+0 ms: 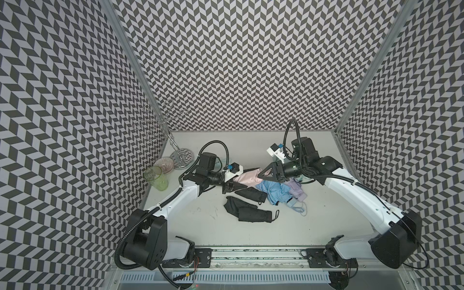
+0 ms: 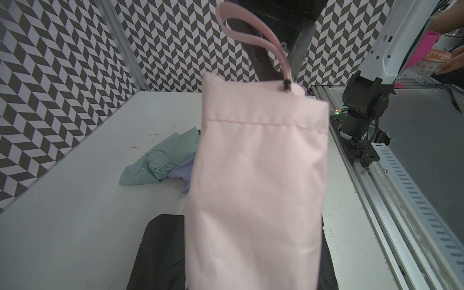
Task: Take umbrellas out of sleeves
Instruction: Take out the umbrella from the umbrella sleeve.
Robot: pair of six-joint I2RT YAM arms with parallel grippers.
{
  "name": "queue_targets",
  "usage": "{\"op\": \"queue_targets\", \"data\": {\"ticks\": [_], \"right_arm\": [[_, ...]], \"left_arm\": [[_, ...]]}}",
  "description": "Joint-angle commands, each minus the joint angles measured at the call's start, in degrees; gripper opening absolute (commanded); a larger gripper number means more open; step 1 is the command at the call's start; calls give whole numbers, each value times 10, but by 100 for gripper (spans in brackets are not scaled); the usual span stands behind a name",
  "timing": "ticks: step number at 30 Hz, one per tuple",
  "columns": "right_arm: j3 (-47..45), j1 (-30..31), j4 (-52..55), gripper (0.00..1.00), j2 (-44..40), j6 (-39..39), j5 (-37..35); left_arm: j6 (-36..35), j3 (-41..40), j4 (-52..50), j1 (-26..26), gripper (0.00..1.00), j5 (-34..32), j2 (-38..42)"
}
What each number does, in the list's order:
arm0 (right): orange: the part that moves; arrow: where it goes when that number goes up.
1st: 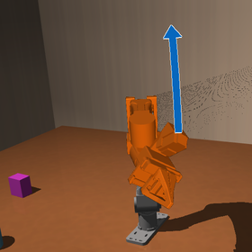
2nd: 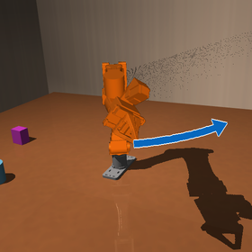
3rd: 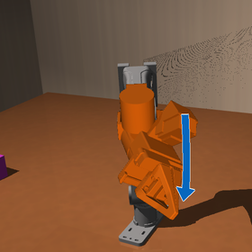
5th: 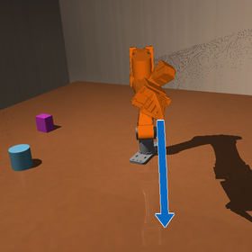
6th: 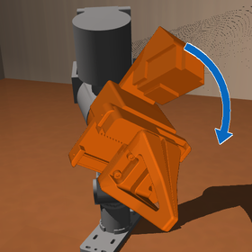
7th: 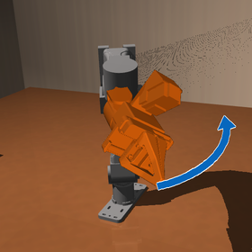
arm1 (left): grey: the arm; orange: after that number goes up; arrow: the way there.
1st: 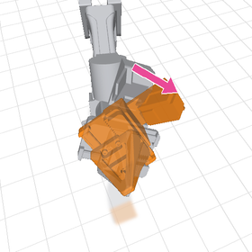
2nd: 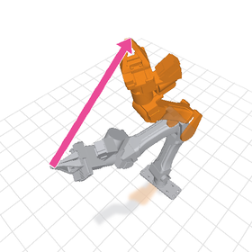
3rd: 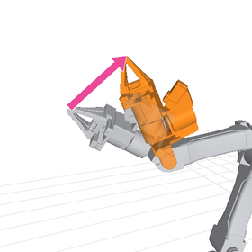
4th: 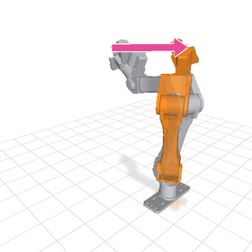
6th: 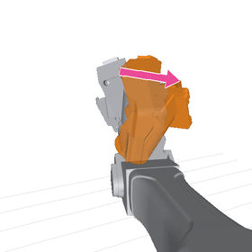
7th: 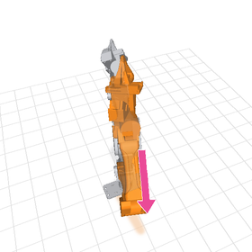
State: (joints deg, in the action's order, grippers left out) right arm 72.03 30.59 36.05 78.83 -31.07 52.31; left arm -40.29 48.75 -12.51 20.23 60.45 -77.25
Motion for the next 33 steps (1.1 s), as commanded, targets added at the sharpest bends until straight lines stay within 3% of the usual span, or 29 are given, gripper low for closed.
{"op": "queue_targets", "data": {"ticks": [1, 21, 26, 33], "right_arm": [[-16, 7, 13, 53, 5, 12, -14], [-15, 2, 6, 52, 11, 13, -21], [-3, -1, 12, 47, 18, 16, -27], [11, -4, 26, 43, 31, 26, -29]], "left_arm": [[-8, 36, 41, 10, 0, 61, 19], [-19, 31, 33, 11, 0, 63, 23], [-78, 40, -18, 37, 0, 9, 24], [-101, 42, -40, 46, 0, -10, 36]]}}
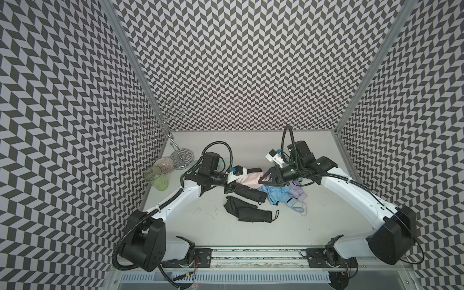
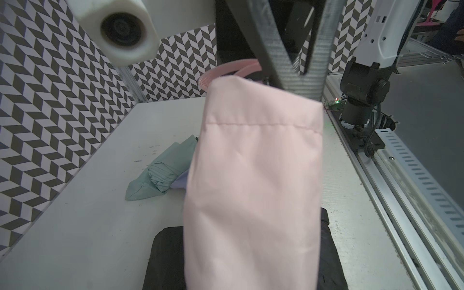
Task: Take umbrellas out of sleeves
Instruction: Take out the umbrella from the umbrella sleeve.
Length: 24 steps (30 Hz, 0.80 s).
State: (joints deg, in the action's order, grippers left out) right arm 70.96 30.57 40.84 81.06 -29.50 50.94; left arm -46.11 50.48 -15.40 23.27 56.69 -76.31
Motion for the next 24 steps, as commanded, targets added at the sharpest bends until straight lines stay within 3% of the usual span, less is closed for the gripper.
{"op": "queue_targets", "data": {"ticks": [1, 7, 24], "right_arm": [[22, -4, -21, 43, 10, 11, -16], [28, -6, -25, 43, 13, 8, -22], [31, -6, -61, 44, 24, -4, -18]], "left_arm": [[-49, 27, -15, 18, 0, 24, 28], [-95, 29, -51, 49, 0, -41, 36], [-117, 29, -70, 84, 0, -87, 44]]}}
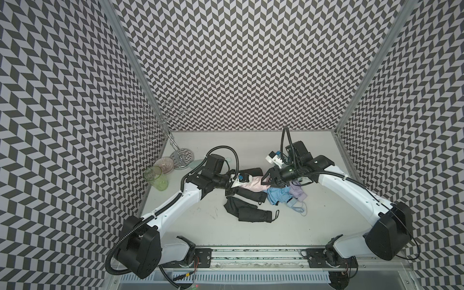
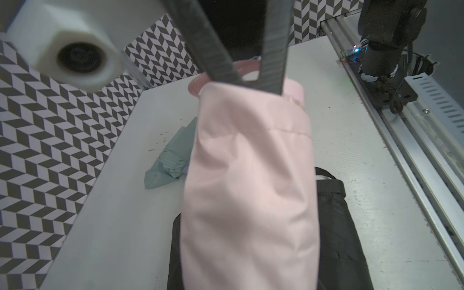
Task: Take umbrellas out of sleeves
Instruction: Take out the umbrella from the umbrella sleeve.
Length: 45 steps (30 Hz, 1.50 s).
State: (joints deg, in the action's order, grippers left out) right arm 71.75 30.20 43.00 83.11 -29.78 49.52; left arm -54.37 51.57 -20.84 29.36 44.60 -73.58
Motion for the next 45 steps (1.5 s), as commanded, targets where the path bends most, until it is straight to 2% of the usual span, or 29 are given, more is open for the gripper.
{"op": "queue_targets", "data": {"ticks": [1, 9, 15, 30, 33, 34, 40, 41, 42, 43, 45], "right_arm": [[22, -2, -90, 44, 4, -3, -2], [19, -2, -96, 40, 5, -5, 6], [-13, -2, -100, 42, -6, -7, 14], [-56, 4, -146, 43, -17, -35, 38], [-57, 4, -154, 42, -13, -35, 38], [-56, 5, -157, 41, -9, -36, 40], [-57, 6, -173, 19, -4, -44, 47], [-61, 4, -177, 18, -6, -47, 48], [-65, 1, -184, 17, -8, -52, 49], [-72, -4, -196, 16, -12, -60, 52], [-83, -16, -221, 14, -19, -73, 57]], "left_arm": [[-35, 19, -16, 25, 0, 34, 16], [1, 16, 6, 21, 0, 14, 15], [83, 14, 53, -2, 0, 4, 9], [115, 22, 68, -17, 0, -40, -1], [101, 25, 62, -15, 0, -26, 0], [106, 25, 66, -16, 0, -26, -1], [117, 26, 72, -16, 0, -26, -8], [124, 25, 75, -17, 2, -26, -10], [132, 24, 78, -17, 14, -27, -11], [141, 22, 83, -18, 31, -27, -10], [174, 16, 101, -18, 50, -31, -10]]}}
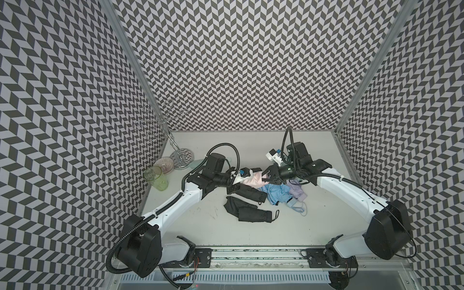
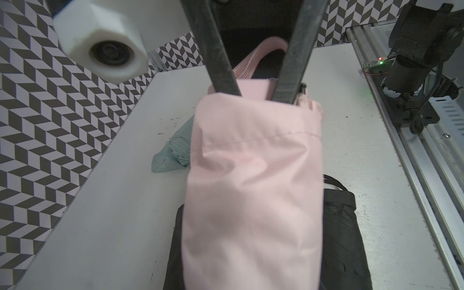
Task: Take umbrellas out of sleeves
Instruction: Take out the umbrella from the umbrella sleeve.
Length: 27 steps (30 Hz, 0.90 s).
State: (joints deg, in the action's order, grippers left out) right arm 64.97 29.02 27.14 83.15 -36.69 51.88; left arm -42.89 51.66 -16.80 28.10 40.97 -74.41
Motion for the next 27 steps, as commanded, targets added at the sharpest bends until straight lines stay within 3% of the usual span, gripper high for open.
{"op": "queue_targets", "data": {"ticks": [1, 4, 8, 13, 20, 23, 27], "right_arm": [[-20, -15, -72, 14, -23, -9, 34], [-28, -45, -89, 13, -28, -12, 35], [-43, -88, -117, 12, -33, -3, 31], [-88, -129, -215, 12, -54, -12, 40], [-99, -153, -274, 12, -64, -10, 85], [-104, -154, -296, 12, -63, -22, 92], [-113, -152, -329, 12, -56, -48, 99]], "left_arm": [[79, 14, 68, -6, 55, -1, -4], [147, 23, 89, -11, 71, -13, -13], [290, 62, 105, -36, 99, 9, -41], [543, 113, 104, -87, 99, 55, -94], [818, 23, 284, -121, 99, 152, -90], [858, 22, 296, -118, 99, 193, -109], [837, 24, 276, -117, 99, 197, -100]]}}
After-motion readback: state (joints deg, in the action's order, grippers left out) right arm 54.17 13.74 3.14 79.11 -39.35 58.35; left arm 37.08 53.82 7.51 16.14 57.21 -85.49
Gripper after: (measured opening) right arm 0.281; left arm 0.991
